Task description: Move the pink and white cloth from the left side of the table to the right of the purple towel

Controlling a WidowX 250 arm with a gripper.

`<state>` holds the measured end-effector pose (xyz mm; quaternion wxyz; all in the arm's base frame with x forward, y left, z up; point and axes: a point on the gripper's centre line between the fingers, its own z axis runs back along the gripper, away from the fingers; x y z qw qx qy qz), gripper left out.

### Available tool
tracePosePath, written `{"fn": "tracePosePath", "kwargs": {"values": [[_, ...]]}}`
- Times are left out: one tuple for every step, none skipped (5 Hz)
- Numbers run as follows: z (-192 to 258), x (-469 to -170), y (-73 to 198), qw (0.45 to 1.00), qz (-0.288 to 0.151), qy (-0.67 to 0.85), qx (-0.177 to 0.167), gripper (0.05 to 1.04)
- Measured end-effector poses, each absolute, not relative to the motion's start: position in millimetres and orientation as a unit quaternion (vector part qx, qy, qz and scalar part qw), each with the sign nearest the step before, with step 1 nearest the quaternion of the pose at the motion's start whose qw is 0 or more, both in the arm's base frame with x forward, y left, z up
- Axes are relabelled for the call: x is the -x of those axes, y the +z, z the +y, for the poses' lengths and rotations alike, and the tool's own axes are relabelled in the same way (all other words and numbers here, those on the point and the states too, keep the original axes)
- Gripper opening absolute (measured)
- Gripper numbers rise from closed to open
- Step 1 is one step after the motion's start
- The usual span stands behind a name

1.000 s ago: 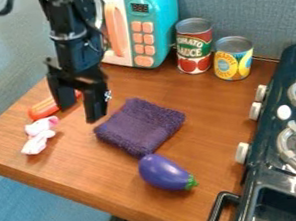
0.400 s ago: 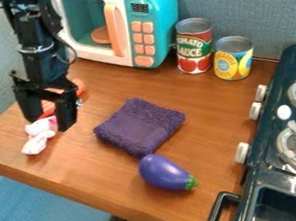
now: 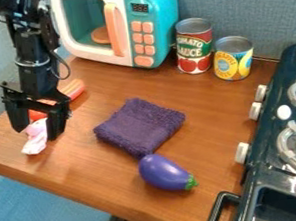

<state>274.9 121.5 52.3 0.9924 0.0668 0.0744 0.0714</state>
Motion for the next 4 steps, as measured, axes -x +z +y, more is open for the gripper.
{"fn": "tracePosePath", "kwargs": {"values": [[126.8,-276.2,49.8,0.989,0.089,0.085,-0.078,1.001],[132.8,-274.1,38.9,0.986,0.108,0.098,-0.075,1.001],[146.8,-269.3,24.8,0.983,0.126,0.115,-0.062,1.001],[153.3,-270.9,17.7,0.984,0.121,0.124,-0.049,0.964]]}}
